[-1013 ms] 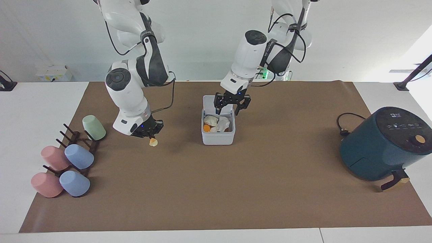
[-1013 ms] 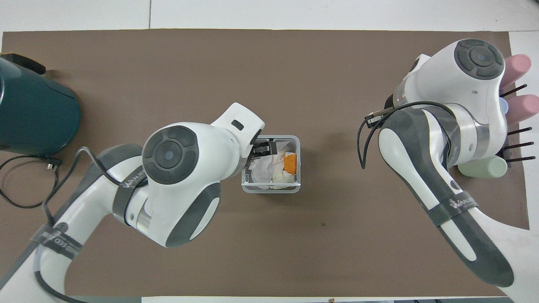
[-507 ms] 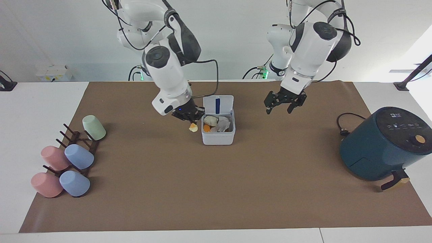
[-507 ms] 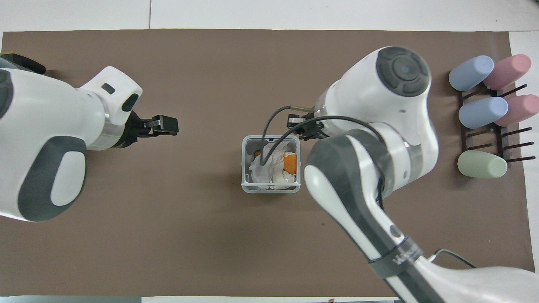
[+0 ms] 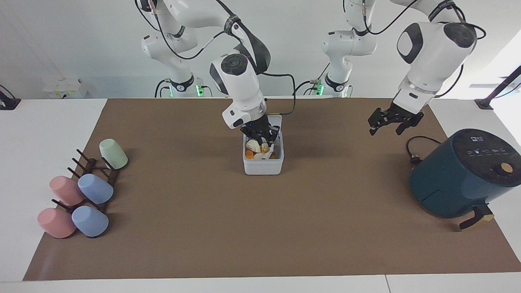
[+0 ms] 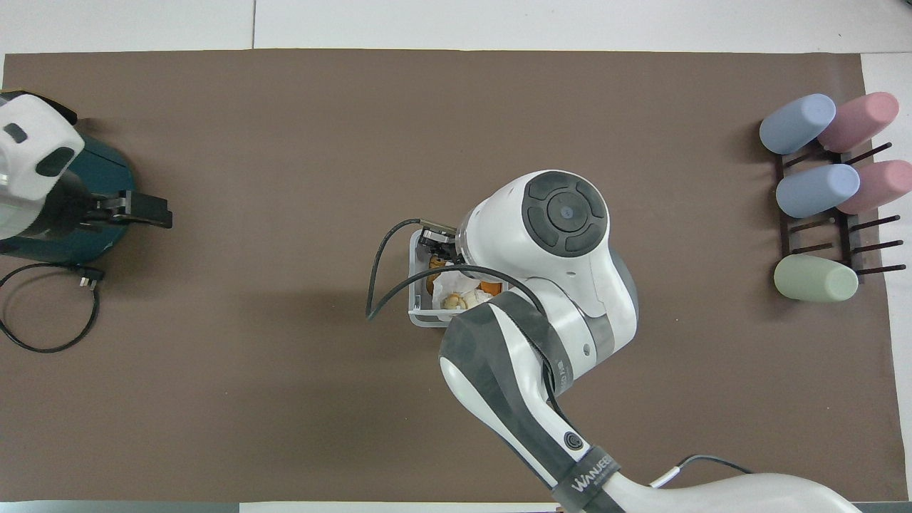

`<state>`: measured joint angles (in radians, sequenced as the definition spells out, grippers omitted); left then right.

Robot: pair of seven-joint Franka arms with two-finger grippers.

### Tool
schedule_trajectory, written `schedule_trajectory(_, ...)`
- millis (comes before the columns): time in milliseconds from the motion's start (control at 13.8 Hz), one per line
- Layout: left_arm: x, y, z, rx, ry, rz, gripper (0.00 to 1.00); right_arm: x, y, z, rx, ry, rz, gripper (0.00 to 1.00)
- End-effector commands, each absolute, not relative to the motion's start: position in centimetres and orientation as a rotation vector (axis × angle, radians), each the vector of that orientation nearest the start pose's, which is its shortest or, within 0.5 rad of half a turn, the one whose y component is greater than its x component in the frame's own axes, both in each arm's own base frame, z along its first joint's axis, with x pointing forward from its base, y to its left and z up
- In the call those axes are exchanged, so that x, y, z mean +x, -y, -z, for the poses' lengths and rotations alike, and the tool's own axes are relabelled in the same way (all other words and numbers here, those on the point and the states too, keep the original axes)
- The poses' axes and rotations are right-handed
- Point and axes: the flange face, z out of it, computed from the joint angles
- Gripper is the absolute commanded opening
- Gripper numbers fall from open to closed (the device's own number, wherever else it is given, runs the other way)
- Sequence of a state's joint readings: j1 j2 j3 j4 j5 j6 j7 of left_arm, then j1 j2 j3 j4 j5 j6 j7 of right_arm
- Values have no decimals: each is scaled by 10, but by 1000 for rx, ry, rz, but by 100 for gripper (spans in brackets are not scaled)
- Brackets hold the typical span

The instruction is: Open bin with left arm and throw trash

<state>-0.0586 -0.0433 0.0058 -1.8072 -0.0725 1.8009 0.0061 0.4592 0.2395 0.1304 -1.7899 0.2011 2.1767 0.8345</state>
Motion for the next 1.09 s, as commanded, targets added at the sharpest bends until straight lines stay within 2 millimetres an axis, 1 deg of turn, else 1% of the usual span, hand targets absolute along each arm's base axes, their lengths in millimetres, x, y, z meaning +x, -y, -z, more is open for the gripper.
schedule_trajectory(0, 551, 18, -594, -3182, -98, 40, 100, 531, -346, -447, -2848, -497, -16, 100)
schedule_trajectory(72, 550, 16, -606, -3173, -98, 39, 100, 539, -340, -459, -2861, -458, 5, 100)
schedule_trajectory(145, 549, 15, -619, -3155, -103, 29, 100, 549, -322, -470, -2905, -403, 13, 100)
schedule_trajectory(217, 550, 12, -627, -3137, -101, 3, 100, 560, -299, -485, -2963, -325, 32, 100)
schedule_trajectory(362, 553, 12, -641, -3137, -101, -36, 100, 584, -236, -524, -3041, -151, 23, 100)
schedule_trajectory(434, 552, 13, -642, -3137, -103, -55, 100, 591, -202, -547, -3051, -109, 9, 100)
schedule_trajectory(507, 551, 16, -642, -3136, -108, -65, 100, 591, -175, -567, -3059, -95, -13, 100)
schedule_trajectory(579, 547, 19, -648, -3139, -113, -46, 100, 584, -149, -588, -3066, -96, -33, 100)
schedule_trajectory(651, 543, 23, -645, -3139, -113, -62, 100, 575, -126, -605, -3071, -102, -35, 100)
schedule_trajectory(724, 541, 24, -640, -3139, -111, -58, 100, 566, -106, -616, -3080, -81, -69, 100)
schedule_trajectory(796, 542, 24, -641, -3140, -113, -44, 100, 559, -89, -621, -3088, -58, -102, 100)
schedule_trajectory(868, 541, 23, -639, -3140, -109, -58, 100, 552, -68, -617, -3090, -44, -126, 100)
schedule_trajectory(941, 540, 22, -638, -3140, -106, -63, 100, 534, -65, -616, -3111, 8, -128, 100)
schedule_trajectory(1013, 539, 22, -640, -3139, -108, -60, 100, 529, -60, -608, -3144, 40, -78, 100)
